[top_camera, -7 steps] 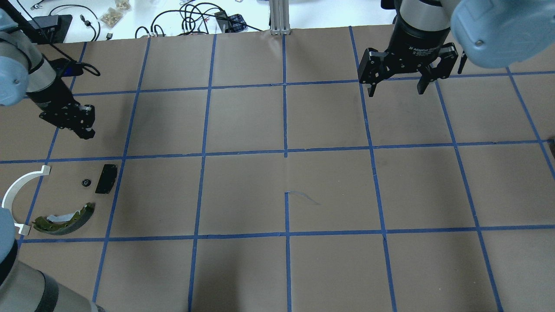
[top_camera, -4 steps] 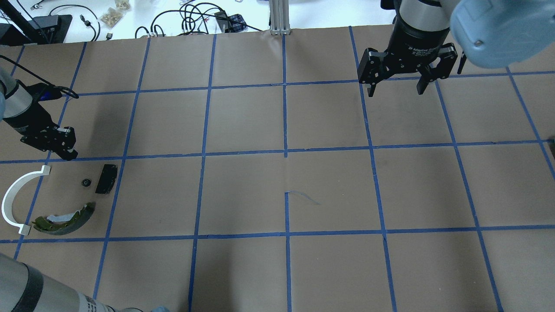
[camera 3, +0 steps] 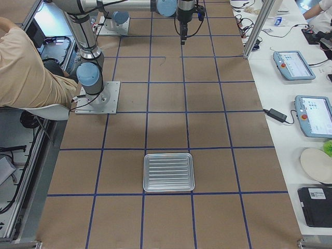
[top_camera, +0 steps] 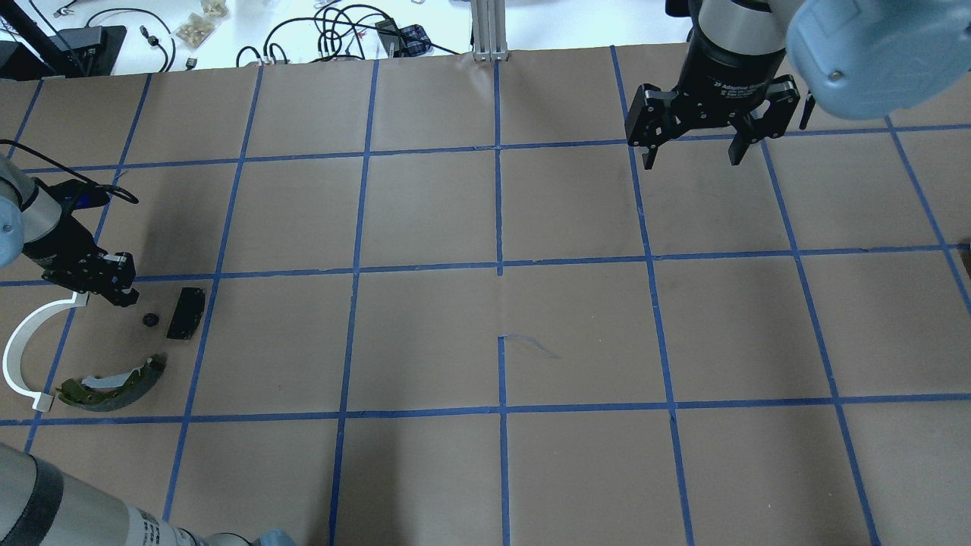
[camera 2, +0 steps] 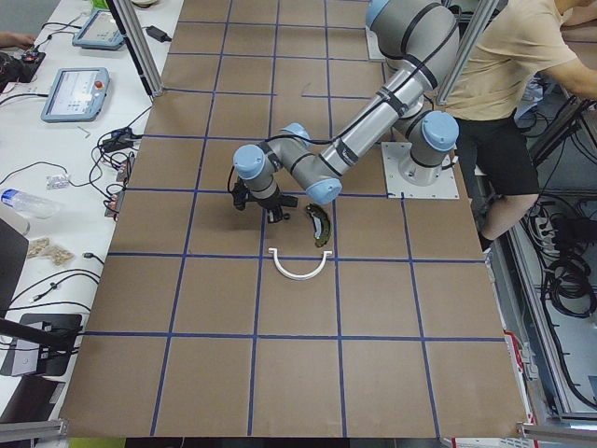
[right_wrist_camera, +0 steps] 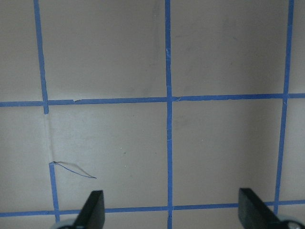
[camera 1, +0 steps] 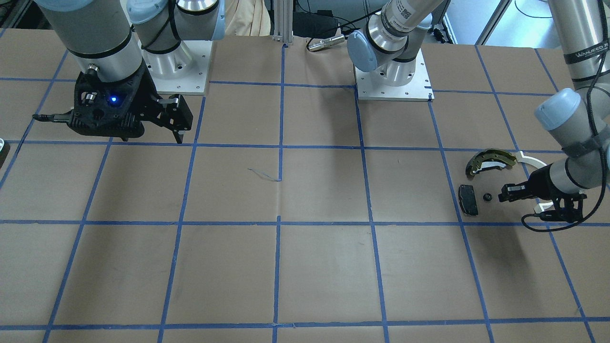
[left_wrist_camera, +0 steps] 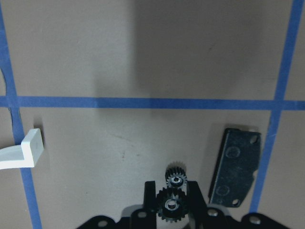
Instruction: Place bearing gear from tray to pile
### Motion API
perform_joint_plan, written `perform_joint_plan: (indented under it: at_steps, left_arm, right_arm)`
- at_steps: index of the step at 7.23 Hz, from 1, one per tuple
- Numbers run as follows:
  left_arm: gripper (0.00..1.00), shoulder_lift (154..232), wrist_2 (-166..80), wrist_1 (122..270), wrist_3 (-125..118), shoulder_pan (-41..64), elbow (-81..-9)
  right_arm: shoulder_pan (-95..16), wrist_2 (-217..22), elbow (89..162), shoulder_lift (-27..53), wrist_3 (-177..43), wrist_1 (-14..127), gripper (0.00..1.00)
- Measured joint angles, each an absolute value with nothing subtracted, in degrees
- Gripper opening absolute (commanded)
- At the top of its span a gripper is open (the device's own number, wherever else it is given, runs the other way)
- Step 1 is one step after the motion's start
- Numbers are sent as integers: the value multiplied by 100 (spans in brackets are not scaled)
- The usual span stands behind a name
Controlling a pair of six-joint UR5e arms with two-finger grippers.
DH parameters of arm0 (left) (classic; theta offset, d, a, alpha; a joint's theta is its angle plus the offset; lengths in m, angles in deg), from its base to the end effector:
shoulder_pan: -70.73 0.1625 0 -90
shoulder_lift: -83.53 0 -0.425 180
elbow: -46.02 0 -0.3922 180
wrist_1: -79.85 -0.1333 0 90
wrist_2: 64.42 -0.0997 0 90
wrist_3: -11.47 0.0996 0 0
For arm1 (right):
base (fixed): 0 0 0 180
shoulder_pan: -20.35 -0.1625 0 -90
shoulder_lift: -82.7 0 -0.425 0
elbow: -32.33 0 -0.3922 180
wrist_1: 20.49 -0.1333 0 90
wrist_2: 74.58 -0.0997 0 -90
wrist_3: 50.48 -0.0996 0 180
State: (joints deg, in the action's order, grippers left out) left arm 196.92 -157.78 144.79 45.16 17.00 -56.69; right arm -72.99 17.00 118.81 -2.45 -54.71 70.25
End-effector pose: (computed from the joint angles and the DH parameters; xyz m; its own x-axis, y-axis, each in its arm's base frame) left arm 0.2311 -0.5305 0.2048 -0.9973 -0.0449 0.0584 -0.0330 0.9810 0.1912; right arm 0.1610 -0.5182 0.4763 -0.9995 0.0153 0.0283 0.0155 0.9998 0.0082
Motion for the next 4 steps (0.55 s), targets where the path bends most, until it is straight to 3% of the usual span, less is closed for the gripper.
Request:
perform_joint_plan:
  at_steps: [4]
  left_arm:
    - [0, 19686, -15847, 14234, 4736, 1858, -5920]
  right_arm:
    - [-7299, 1706, 11881, -239, -5462, 7022, 100]
